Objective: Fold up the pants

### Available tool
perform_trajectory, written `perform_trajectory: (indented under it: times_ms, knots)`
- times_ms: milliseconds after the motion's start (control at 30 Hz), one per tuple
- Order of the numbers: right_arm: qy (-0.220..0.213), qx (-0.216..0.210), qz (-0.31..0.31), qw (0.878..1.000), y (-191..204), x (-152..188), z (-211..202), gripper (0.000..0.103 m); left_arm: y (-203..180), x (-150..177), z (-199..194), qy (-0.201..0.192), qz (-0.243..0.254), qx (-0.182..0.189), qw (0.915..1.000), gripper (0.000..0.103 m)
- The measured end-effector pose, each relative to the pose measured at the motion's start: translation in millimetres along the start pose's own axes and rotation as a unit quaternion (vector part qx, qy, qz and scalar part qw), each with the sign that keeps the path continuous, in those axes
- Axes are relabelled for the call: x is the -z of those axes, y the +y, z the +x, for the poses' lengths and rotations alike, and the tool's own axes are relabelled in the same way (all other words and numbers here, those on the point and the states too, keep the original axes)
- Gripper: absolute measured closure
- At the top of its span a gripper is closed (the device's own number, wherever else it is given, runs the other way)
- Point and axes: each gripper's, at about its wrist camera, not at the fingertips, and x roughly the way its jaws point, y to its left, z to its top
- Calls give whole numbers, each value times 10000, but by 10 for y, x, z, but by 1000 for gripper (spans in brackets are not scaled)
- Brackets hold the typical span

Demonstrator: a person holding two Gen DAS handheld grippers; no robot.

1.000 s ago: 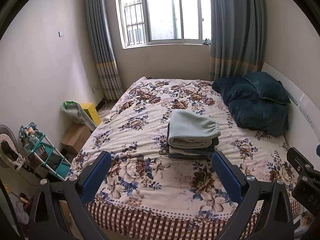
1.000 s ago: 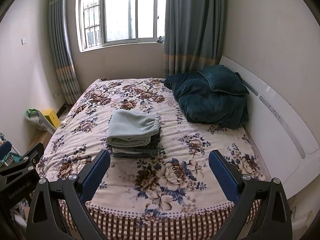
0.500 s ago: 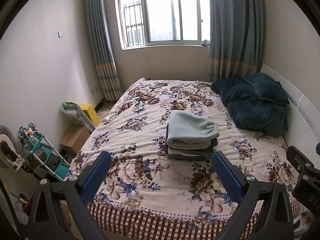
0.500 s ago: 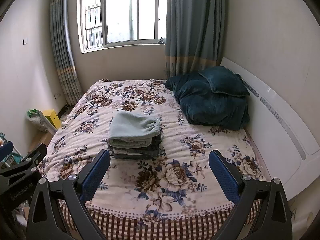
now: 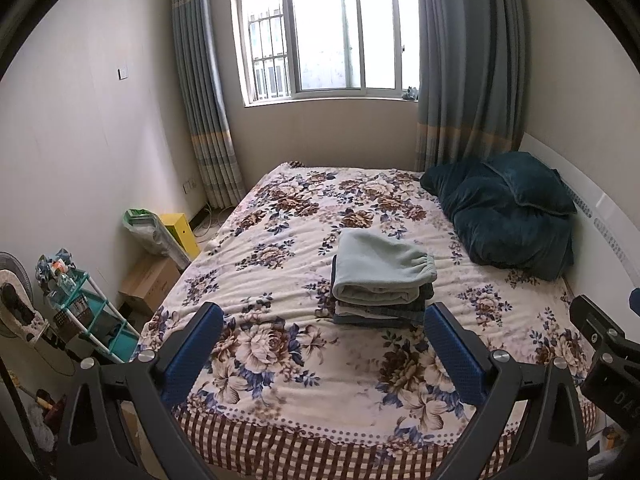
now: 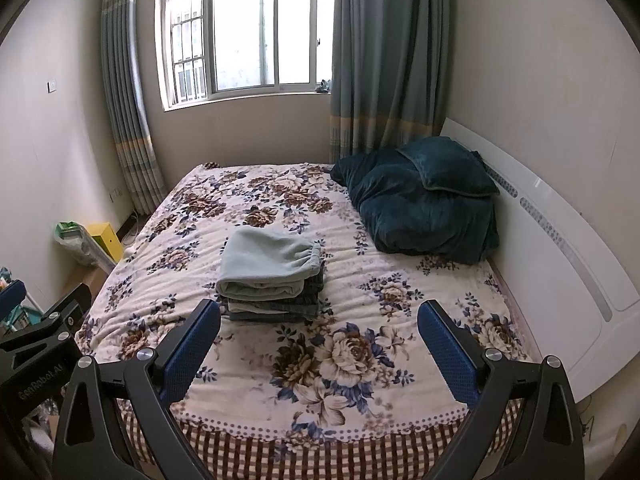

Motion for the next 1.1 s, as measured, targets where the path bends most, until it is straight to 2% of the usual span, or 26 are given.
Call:
perform_trajectory:
  times_ms: [1100]
  knots:
    - [-17, -23, 6, 10000, -4, -43, -47, 2, -21, -8, -84, -122, 2, 16, 9999, 0]
